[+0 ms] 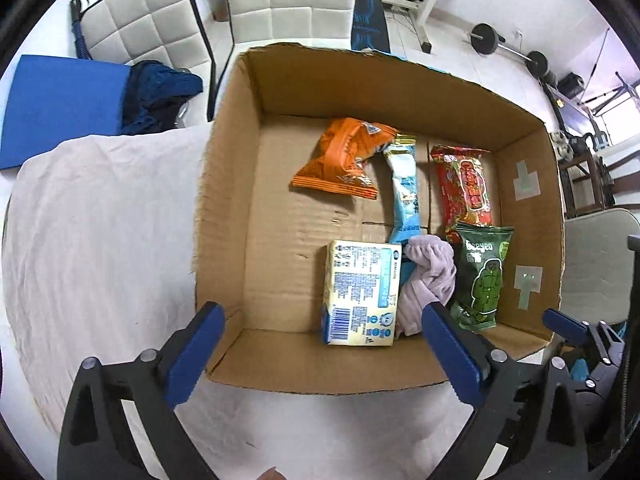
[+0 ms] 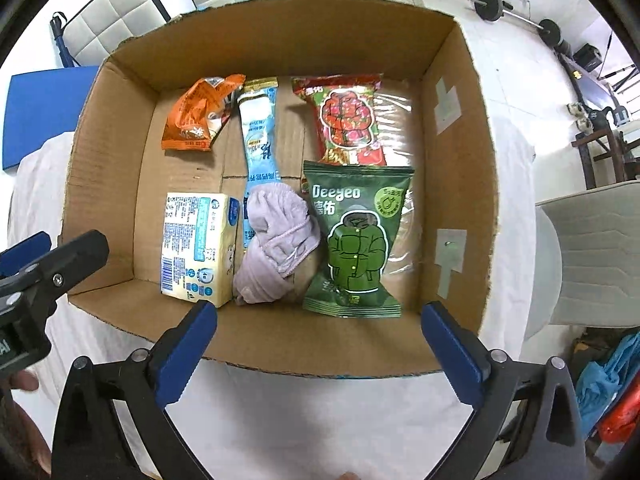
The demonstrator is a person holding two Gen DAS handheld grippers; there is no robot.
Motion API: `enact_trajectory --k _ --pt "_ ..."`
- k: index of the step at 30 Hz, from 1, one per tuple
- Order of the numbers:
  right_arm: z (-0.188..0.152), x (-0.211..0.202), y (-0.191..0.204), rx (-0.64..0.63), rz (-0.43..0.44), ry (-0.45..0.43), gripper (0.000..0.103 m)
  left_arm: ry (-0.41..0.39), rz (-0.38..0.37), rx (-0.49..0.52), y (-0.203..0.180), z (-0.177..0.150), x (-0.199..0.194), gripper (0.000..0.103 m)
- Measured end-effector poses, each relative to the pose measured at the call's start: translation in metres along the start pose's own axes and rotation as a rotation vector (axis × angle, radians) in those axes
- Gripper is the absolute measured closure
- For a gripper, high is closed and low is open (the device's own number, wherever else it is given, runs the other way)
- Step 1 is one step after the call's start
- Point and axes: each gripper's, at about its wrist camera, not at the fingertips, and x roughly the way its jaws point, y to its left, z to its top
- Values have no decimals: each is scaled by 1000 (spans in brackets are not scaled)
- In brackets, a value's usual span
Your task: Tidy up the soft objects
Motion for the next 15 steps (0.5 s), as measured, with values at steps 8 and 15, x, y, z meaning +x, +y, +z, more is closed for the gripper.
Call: enact_trajectory --k 8,15 --pt "-8 -22 -6 13 -18 -49 0 -60 36 0 0 -10 -16 2" --pt "-27 -56 -11 21 10 -108 0 -148 45 18 -16 -35 -60 2"
